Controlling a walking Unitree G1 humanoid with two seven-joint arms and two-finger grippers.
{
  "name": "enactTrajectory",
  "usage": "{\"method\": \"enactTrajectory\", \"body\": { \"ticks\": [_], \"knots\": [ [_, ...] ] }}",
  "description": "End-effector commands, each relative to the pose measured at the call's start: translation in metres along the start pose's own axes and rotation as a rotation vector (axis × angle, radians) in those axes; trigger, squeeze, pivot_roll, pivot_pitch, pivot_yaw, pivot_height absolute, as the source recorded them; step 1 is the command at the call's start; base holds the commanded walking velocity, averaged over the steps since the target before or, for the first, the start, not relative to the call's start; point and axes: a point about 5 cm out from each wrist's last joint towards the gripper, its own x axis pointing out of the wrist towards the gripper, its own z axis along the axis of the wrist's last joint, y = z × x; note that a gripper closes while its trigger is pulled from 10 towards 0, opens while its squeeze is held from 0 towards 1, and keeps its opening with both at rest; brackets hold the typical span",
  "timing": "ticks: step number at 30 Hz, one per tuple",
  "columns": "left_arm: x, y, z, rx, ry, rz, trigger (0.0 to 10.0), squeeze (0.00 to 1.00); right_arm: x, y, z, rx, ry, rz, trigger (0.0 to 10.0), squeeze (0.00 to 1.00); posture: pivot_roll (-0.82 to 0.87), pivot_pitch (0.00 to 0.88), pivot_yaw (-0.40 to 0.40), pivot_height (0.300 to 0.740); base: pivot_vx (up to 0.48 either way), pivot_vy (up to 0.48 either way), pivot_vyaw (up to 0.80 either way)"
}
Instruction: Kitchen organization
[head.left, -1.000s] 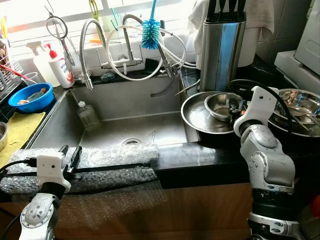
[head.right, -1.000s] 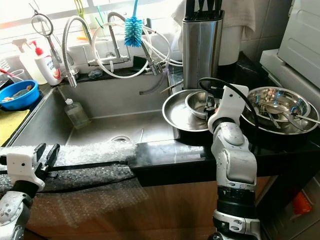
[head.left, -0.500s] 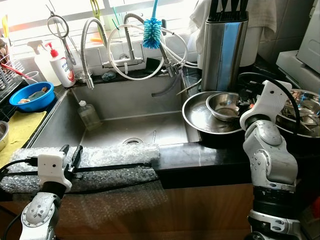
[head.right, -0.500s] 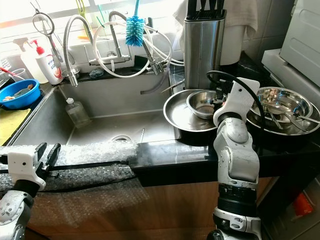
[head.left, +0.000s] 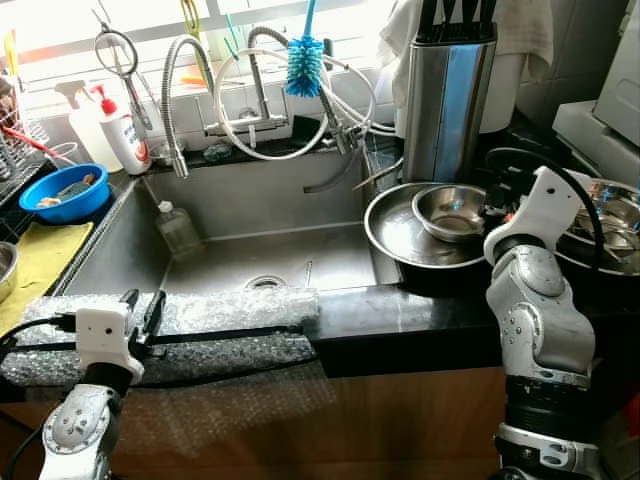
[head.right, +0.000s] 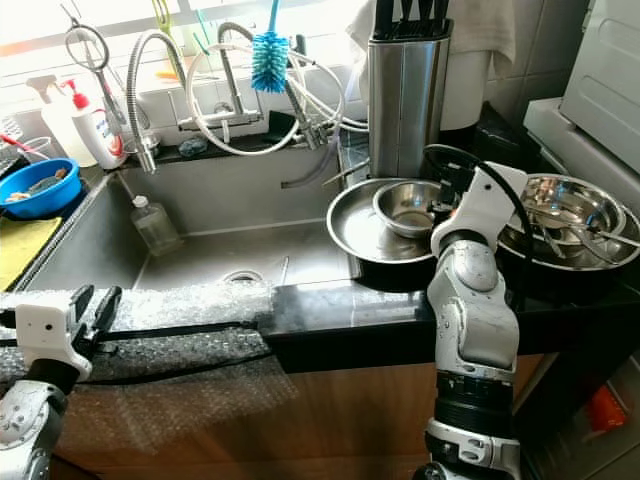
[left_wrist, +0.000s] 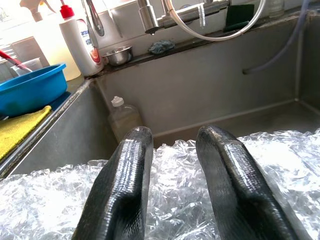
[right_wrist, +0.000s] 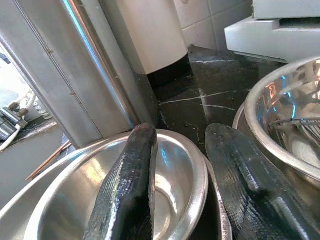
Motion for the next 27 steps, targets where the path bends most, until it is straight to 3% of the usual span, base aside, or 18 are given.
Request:
{"method": "enactTrajectory", "body": {
  "ticks": [1, 27],
  "knots": [
    [0.0007, -0.0056, -0.0044, 0.004, 0.035, -0.036, 10.0, 0.00, 0.0001, 0.0014, -0.0069, 0.016, 0.036, -0.007, 10.0, 0.00, -0.06, 0.000, 0.134, 0.740, 0.000, 0.000, 0.00],
    [0.0018, -0.0064, -0.0050, 0.006, 0.036, -0.041, 10.0, 0.00, 0.0021, 0.0007, -0.0168, 0.059, 0.098, -0.037, 10.0, 0.00, -0.06, 0.000, 0.133, 0.740, 0.000, 0.000, 0.00]
  ]
}}
